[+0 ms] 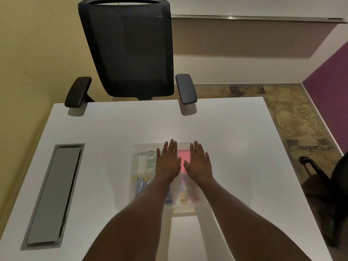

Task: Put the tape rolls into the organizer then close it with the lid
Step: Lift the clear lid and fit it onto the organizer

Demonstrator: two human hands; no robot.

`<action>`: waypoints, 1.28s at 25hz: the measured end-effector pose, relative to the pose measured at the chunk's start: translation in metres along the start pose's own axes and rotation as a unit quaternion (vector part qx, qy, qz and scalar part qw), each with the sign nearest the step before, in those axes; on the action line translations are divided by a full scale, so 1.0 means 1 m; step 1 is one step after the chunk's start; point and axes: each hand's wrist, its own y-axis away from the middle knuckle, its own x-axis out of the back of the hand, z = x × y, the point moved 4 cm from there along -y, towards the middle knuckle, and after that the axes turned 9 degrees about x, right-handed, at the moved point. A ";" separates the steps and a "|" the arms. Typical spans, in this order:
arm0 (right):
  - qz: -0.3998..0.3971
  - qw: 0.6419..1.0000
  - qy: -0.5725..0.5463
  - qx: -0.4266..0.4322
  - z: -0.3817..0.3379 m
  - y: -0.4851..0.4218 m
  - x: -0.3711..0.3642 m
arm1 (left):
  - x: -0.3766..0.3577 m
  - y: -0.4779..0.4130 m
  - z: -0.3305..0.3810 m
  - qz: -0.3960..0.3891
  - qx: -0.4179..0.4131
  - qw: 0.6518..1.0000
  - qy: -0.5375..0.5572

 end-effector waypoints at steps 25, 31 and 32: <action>0.004 0.999 0.048 -0.009 0.001 0.006 -0.025 | -0.005 0.016 -0.128 0.054 0.064 0.991 0.105; -0.001 0.997 0.075 0.006 0.001 0.010 -0.026 | -0.037 0.084 -0.142 0.106 0.038 0.992 0.065; 0.000 0.997 0.077 0.008 0.001 0.010 -0.027 | -0.042 0.091 -0.143 0.107 0.042 0.991 0.064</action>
